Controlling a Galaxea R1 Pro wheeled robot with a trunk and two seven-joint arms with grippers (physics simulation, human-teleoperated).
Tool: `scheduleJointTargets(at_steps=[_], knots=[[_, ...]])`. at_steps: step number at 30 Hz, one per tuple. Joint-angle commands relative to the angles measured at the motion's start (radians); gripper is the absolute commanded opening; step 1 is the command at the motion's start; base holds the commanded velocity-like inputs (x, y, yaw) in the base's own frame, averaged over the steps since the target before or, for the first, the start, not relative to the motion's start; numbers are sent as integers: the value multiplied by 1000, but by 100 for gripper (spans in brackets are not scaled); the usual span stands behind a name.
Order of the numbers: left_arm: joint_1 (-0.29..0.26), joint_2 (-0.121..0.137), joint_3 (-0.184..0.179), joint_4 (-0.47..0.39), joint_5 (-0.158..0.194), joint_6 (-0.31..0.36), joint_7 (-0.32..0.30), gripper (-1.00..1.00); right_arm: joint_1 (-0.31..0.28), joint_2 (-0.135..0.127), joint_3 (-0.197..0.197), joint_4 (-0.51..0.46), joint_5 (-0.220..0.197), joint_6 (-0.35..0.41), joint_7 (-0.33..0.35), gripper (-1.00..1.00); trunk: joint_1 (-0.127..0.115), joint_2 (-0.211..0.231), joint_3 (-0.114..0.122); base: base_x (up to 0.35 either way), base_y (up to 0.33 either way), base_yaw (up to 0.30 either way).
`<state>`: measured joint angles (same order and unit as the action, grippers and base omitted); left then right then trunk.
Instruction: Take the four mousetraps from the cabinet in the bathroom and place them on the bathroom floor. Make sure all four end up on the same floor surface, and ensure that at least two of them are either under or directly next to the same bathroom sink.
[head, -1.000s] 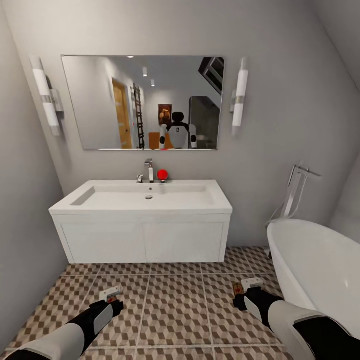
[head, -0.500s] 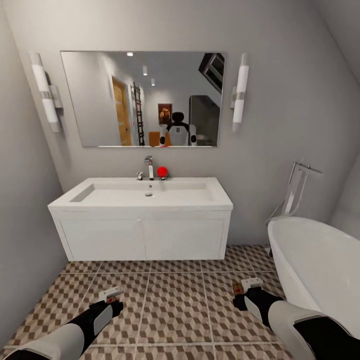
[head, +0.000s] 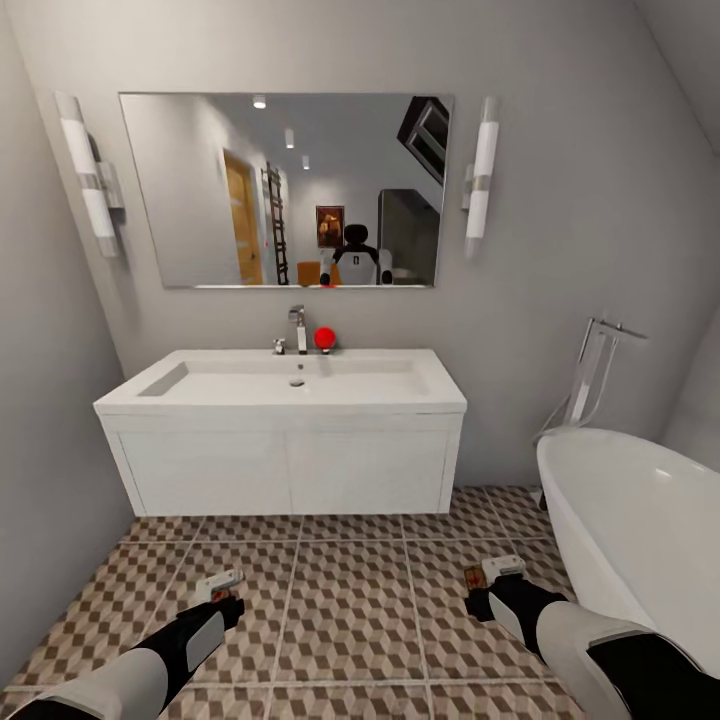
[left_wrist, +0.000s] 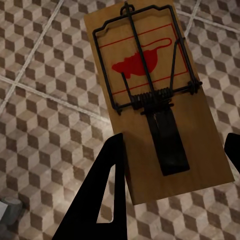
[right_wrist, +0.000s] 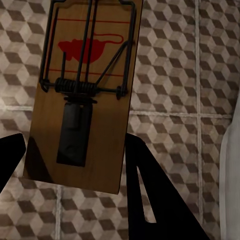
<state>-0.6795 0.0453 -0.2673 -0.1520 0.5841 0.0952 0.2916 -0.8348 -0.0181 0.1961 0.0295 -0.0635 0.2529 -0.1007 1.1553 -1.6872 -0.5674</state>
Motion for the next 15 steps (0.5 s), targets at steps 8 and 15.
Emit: scheduleJointTargets(at_steps=[8,15], knots=[[0,2,-10,-3,1,4,8,-100,-1,1,8,1,-4,5,-9,-100,31,-57,-26,0,0,0],[0,4,-10,-1,0,-4,8,-100,-1,1,8,1,-4,16,-11,-100,58,-106,-48,0,0,0]])
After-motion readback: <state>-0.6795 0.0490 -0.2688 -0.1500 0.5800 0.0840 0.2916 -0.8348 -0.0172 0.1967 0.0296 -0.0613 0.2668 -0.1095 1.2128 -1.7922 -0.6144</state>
